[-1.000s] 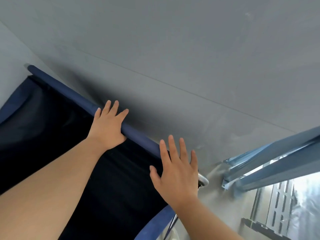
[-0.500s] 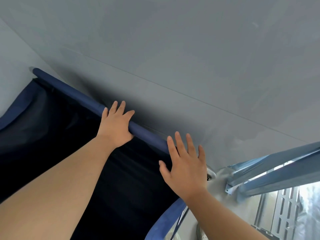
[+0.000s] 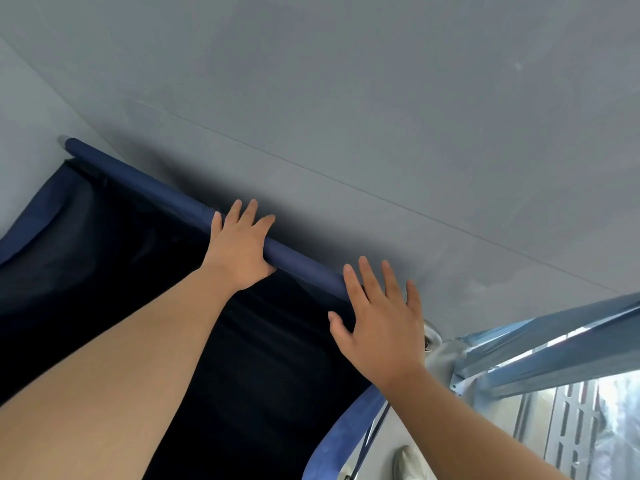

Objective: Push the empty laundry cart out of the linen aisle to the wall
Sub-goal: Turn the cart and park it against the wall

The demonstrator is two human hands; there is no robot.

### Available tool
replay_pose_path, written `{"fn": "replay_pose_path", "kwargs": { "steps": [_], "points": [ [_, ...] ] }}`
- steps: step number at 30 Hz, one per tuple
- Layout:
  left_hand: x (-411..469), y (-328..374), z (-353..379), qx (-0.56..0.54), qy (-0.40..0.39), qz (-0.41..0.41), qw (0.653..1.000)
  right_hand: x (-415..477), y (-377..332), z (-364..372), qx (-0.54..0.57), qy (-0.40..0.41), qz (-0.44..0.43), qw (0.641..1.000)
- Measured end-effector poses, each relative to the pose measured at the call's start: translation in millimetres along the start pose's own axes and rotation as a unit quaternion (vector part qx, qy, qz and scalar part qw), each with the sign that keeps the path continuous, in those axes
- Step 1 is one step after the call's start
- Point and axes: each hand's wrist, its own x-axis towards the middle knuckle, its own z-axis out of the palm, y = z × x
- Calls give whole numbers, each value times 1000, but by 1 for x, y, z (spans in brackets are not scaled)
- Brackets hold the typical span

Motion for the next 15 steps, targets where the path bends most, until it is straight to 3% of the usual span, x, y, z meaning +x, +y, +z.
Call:
{"fn": "replay_pose_path", "kwargs": {
  "steps": [15],
  "points": [
    [5,-5,5,-15,29,10,999,5,-2,2,23,-21,5,999]
  ]
}}
